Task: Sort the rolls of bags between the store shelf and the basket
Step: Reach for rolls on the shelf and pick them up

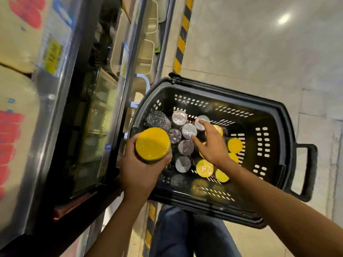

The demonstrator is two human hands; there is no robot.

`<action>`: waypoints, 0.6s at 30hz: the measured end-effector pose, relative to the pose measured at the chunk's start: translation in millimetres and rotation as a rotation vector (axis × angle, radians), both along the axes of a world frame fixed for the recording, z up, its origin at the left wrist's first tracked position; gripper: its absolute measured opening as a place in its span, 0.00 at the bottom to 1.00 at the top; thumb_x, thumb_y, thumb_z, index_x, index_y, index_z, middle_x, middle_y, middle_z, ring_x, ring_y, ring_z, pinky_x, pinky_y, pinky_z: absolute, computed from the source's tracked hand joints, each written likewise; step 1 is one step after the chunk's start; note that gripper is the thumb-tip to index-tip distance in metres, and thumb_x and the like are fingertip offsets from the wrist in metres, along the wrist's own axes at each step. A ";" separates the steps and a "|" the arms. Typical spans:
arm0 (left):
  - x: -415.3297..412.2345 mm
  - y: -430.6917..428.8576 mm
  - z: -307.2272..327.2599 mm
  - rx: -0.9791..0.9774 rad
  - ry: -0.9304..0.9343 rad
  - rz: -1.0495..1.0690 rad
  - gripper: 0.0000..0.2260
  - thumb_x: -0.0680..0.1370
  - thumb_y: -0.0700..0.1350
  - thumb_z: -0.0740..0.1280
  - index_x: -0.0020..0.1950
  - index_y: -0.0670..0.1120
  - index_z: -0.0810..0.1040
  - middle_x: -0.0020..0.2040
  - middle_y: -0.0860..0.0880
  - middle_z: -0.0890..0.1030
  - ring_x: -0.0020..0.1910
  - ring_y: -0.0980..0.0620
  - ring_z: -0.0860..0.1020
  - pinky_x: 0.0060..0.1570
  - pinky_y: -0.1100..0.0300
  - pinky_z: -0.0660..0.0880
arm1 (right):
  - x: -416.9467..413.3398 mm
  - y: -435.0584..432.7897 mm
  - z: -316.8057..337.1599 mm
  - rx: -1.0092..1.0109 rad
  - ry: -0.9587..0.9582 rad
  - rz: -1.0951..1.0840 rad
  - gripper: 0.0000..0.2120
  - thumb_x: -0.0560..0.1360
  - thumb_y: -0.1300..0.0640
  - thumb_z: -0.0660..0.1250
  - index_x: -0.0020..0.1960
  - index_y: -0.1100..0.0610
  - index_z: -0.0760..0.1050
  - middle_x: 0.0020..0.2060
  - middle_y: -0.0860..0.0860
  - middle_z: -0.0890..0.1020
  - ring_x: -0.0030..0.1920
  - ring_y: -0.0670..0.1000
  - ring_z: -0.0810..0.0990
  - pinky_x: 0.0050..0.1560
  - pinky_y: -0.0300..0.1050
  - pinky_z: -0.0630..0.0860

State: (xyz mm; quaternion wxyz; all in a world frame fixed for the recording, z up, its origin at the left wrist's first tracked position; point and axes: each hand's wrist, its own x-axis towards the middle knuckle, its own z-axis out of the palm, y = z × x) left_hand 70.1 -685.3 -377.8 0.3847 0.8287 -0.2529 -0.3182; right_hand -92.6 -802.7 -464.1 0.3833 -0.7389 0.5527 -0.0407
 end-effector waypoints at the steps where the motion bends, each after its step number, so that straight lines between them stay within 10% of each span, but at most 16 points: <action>1: -5.8 -4.9 7.3 -0.004 -0.003 -0.028 0.34 0.58 0.46 0.82 0.58 0.56 0.69 0.51 0.55 0.75 0.52 0.52 0.74 0.46 0.70 0.69 | -19.0 -2.4 12.7 -0.036 0.027 0.007 0.26 0.76 0.51 0.66 0.71 0.58 0.65 0.67 0.55 0.72 0.66 0.55 0.70 0.65 0.47 0.66; 7: -54.2 -43.5 39.2 -0.047 0.052 -0.218 0.29 0.60 0.42 0.81 0.52 0.59 0.70 0.46 0.63 0.74 0.44 0.64 0.75 0.41 0.78 0.69 | -127.8 -25.1 62.0 -0.159 0.143 -0.109 0.23 0.76 0.53 0.66 0.69 0.59 0.67 0.65 0.57 0.73 0.66 0.57 0.70 0.65 0.49 0.66; 12: -99.5 -81.0 30.7 -0.059 0.039 -0.355 0.29 0.56 0.58 0.77 0.52 0.64 0.69 0.48 0.65 0.75 0.48 0.66 0.75 0.50 0.68 0.72 | -183.4 -45.4 55.3 -0.204 0.253 -0.114 0.26 0.77 0.49 0.62 0.72 0.58 0.64 0.70 0.56 0.68 0.72 0.57 0.63 0.71 0.52 0.60; 18: -140.3 -116.2 -6.6 0.011 0.096 -0.432 0.31 0.61 0.44 0.81 0.56 0.59 0.68 0.48 0.64 0.72 0.47 0.66 0.72 0.43 0.74 0.67 | -214.7 -56.1 21.0 -0.149 0.325 -0.048 0.33 0.78 0.48 0.61 0.77 0.58 0.51 0.76 0.55 0.55 0.76 0.56 0.52 0.73 0.48 0.50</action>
